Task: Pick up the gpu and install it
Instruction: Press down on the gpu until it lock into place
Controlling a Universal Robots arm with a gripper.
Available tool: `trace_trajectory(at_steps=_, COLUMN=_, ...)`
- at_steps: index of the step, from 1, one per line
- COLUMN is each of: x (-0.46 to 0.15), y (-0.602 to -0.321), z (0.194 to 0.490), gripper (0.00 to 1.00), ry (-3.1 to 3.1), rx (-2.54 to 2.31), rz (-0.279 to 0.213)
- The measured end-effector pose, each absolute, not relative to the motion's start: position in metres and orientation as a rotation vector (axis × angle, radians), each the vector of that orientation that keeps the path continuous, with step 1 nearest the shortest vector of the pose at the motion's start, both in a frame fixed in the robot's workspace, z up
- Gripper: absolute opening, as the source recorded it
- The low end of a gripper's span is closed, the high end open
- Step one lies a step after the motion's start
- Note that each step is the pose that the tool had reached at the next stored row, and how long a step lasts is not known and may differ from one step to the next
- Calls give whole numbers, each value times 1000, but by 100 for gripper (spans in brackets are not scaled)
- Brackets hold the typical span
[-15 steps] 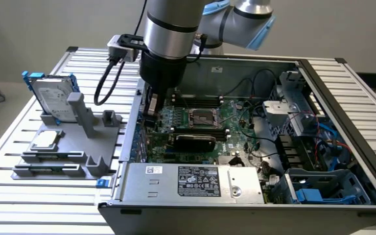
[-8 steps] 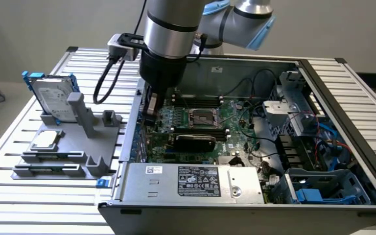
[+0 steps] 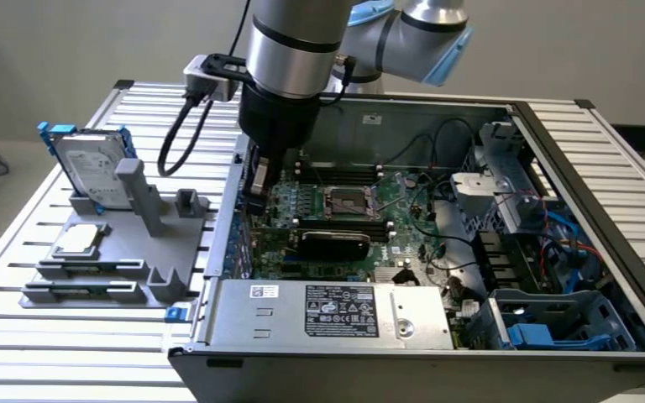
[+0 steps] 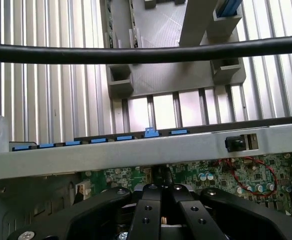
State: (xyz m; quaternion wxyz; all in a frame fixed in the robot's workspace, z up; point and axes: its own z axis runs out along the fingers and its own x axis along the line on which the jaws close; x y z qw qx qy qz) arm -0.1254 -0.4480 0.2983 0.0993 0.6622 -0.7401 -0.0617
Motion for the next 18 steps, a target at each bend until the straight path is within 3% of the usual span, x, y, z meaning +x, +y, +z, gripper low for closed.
trace_trajectory(at_steps=18, x=-126, y=-448, z=297, gripper=11, ry=-2197, rx=1932, rz=-198)
